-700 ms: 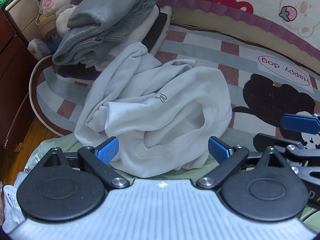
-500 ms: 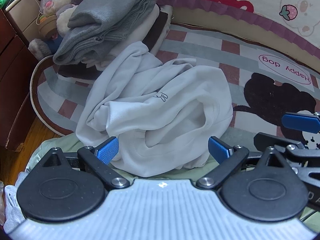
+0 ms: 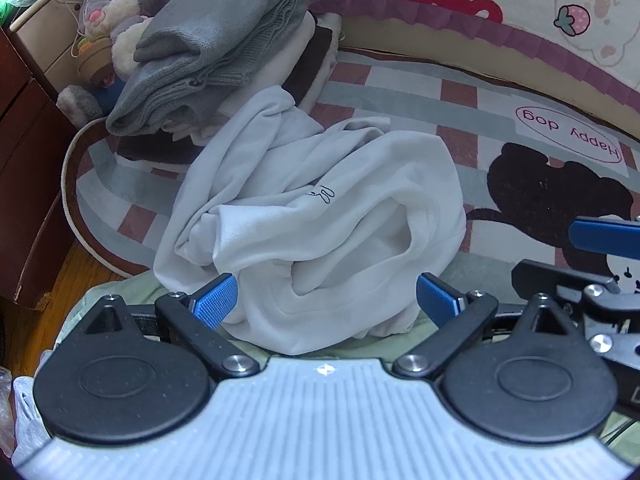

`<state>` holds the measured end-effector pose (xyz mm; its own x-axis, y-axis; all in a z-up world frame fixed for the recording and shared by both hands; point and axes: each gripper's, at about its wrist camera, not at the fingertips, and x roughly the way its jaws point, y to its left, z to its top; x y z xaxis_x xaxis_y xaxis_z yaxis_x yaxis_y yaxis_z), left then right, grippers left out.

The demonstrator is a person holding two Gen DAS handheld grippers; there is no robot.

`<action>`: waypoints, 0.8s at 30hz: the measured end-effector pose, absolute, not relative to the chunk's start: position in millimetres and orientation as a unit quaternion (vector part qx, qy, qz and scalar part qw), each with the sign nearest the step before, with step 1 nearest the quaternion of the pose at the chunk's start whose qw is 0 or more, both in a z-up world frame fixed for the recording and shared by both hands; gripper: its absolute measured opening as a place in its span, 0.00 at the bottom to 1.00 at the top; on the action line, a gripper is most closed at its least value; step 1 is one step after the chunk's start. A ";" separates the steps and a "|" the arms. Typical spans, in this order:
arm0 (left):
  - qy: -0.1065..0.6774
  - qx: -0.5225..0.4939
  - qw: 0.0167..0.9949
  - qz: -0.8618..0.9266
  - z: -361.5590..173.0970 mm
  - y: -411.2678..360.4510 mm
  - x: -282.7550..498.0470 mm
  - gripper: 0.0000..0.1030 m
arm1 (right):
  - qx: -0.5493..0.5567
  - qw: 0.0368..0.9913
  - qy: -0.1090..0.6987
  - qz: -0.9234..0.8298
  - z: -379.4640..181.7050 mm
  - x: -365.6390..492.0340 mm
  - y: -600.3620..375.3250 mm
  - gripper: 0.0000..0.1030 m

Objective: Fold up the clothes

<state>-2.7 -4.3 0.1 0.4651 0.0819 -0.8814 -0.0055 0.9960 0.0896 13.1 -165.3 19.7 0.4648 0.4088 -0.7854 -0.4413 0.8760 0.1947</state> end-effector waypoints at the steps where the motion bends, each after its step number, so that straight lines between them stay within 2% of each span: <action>1: 0.516 0.037 0.855 0.025 0.1 -4.4 -3.0 0.94 | -0.018 0.856 0.454 0.248 19.9 13.0 -165.7 0.55; 24: 0.519 0.041 0.854 0.029 -1.6 -3.7 -3.9 0.94 | -0.018 0.852 0.463 0.243 17.5 13.4 -165.7 0.55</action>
